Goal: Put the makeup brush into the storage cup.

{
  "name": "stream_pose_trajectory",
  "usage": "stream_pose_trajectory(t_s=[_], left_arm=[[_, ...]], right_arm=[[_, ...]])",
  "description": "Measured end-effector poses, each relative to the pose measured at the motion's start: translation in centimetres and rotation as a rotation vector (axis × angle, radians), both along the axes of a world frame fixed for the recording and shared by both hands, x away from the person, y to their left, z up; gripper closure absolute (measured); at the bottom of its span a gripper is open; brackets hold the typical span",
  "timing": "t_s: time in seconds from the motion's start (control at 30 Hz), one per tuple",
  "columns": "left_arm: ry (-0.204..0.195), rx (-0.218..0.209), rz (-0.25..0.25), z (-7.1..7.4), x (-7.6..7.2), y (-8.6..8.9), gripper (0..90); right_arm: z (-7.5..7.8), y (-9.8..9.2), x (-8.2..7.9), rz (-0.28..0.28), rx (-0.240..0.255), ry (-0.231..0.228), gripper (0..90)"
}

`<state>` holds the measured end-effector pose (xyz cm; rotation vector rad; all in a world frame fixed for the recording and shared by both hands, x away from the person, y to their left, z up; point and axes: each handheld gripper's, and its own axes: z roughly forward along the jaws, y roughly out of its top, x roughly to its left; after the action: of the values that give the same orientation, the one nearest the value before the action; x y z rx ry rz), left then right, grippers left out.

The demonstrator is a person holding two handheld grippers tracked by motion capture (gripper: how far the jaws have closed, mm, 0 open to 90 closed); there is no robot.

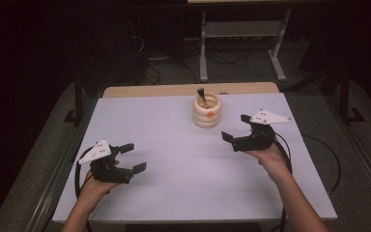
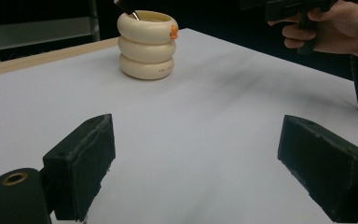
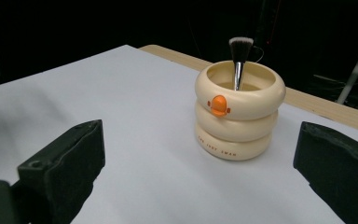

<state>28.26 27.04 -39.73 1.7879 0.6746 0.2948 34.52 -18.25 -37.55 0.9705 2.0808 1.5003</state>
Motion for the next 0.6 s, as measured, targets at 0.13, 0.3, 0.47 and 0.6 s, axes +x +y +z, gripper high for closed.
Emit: stream_pose_trajectory(t_s=[0.13, 0.3, 0.47, 0.6], left_arm=[[-0.004, 0.004, -0.004, 0.0, 0.0, -0.2, 10.7], [0.0, 0.001, -0.004, 0.0, -0.1, -0.3, 10.7], [-0.009, 0.006, -0.008, 0.1, -0.1, -0.2, 10.7], [-0.007, -0.003, -0.003, 0.2, -0.1, -0.1, 10.7]], right_arm=[[-0.3, -0.4, -0.9, -0.002, 0.0, 0.001, 1.3], [-0.5, -1.1, -1.9, -0.005, 0.009, 0.0, 1.3], [-0.7, -1.7, -3.0, -0.017, 0.017, -0.016, 1.3], [-1.0, -2.5, -3.7, -0.026, 0.025, -0.027, 1.3]])
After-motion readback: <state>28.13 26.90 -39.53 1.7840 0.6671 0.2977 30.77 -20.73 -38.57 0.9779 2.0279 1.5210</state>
